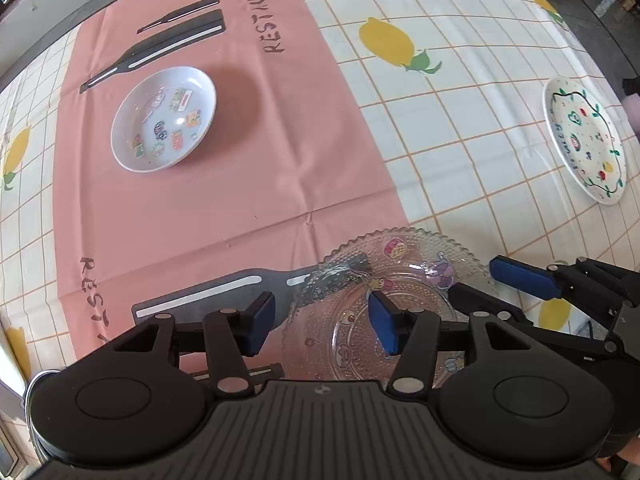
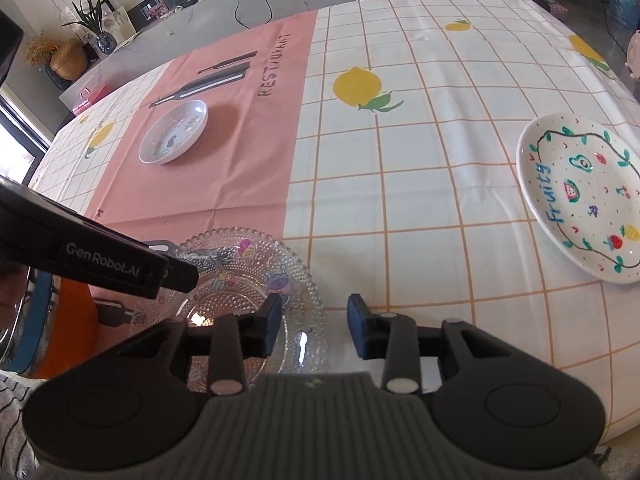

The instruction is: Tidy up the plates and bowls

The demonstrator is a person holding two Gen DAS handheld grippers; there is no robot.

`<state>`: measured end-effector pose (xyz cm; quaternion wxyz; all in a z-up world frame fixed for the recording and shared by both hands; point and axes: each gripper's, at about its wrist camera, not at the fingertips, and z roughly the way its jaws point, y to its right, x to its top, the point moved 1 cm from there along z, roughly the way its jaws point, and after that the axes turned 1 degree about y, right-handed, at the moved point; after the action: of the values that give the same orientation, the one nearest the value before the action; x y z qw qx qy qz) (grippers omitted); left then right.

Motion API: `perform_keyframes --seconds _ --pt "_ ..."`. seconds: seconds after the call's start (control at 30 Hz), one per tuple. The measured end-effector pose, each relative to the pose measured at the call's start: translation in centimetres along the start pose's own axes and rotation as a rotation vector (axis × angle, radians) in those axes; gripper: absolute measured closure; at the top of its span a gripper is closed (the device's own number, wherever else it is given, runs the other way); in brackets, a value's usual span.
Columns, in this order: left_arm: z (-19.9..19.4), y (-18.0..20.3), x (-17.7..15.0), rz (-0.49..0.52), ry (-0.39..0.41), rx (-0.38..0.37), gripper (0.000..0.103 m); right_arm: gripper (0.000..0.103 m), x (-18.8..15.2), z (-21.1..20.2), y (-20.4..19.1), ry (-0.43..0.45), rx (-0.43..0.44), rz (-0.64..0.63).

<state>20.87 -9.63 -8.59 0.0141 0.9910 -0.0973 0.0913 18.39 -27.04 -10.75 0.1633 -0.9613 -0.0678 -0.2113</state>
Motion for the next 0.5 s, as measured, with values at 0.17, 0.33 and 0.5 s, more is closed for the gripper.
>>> perform_keyframes --seconds 0.17,0.33,0.5 --pt "-2.5 -0.3 -0.2 -0.032 0.076 0.023 0.037 0.048 0.1 -0.9 0.2 0.023 0.021 0.008" --pt "-5.4 -0.5 0.5 -0.078 0.150 0.023 0.037 0.021 0.4 -2.7 0.7 0.091 0.015 0.024" --pt "-8.3 0.9 1.1 -0.028 0.243 0.086 0.037 0.016 0.6 -3.7 2.2 0.127 0.024 0.084"
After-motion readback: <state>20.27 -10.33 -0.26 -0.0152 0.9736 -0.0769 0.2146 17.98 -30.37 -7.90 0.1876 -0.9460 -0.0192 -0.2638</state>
